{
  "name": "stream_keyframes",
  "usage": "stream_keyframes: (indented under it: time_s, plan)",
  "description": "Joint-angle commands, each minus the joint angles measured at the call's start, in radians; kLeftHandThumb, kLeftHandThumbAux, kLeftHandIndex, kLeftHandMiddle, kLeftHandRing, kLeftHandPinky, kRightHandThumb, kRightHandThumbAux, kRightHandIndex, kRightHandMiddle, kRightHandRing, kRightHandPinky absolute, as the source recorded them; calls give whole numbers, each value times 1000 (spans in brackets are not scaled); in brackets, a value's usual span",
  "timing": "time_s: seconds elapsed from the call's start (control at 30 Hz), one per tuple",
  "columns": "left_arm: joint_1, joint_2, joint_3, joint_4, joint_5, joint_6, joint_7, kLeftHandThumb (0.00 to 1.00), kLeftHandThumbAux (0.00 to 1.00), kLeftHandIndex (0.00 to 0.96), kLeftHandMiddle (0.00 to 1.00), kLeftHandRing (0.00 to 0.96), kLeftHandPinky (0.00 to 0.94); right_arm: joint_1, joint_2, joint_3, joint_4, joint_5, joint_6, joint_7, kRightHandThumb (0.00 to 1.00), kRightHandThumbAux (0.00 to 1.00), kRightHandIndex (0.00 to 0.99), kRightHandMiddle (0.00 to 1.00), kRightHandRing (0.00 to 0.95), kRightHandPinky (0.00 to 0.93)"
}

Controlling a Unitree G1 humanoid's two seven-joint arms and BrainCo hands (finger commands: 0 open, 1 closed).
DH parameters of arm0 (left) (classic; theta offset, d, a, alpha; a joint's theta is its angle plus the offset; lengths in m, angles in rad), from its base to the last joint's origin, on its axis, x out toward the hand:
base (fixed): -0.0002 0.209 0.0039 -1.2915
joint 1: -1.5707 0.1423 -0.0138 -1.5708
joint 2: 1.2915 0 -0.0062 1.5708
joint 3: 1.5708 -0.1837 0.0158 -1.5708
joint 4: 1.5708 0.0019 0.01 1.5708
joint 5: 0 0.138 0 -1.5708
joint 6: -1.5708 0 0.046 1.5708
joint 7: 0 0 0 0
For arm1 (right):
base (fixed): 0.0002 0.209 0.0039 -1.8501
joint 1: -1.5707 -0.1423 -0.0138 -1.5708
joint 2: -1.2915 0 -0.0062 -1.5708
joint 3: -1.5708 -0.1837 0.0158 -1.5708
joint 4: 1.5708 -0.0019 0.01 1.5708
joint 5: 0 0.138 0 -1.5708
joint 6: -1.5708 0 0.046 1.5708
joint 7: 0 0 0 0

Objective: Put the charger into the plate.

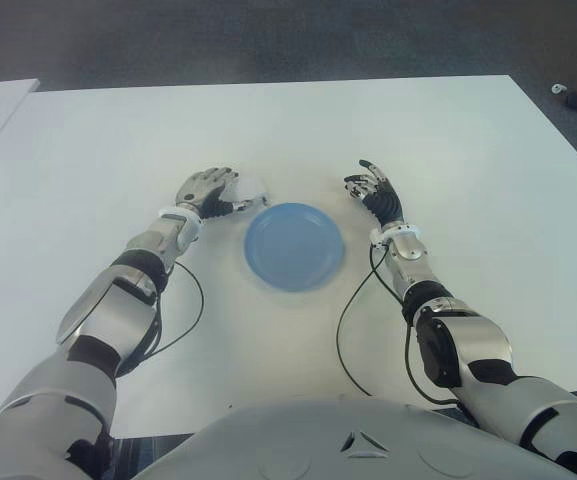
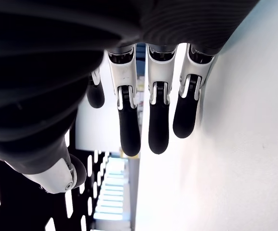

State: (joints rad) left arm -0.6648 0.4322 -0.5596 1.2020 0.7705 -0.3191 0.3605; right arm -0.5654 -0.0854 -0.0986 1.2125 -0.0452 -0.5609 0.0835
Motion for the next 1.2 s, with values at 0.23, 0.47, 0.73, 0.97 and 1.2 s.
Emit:
stream_keyframes:
  time_s: [0.23,0.47,0.73,0.97,1.2]
  plan:
    - [-18,-8,-17,68,4,-1,-15,248,164,0,0,0,0,74,7,4,66,-5,59,13,0,696,131,381,349,290]
    - [-16,-3,-24,80,7,-2,-8,246,165,0,0,0,0,77,6,1,66,-2,50,19,0,713,142,377,350,308]
    - [-13,-2,-25,86,7,3,-8,225,172,0,0,0,0,78,3,7,65,-9,47,13,0,718,157,373,353,315]
    - [-13,-1,-35,86,15,-1,-3,215,186,0,0,0,0,77,3,10,65,-11,48,8,0,717,165,372,353,307]
    - [-14,2,-45,87,17,-5,4,202,198,0,0,0,0,76,4,13,65,-14,47,2,0,705,174,373,349,303]
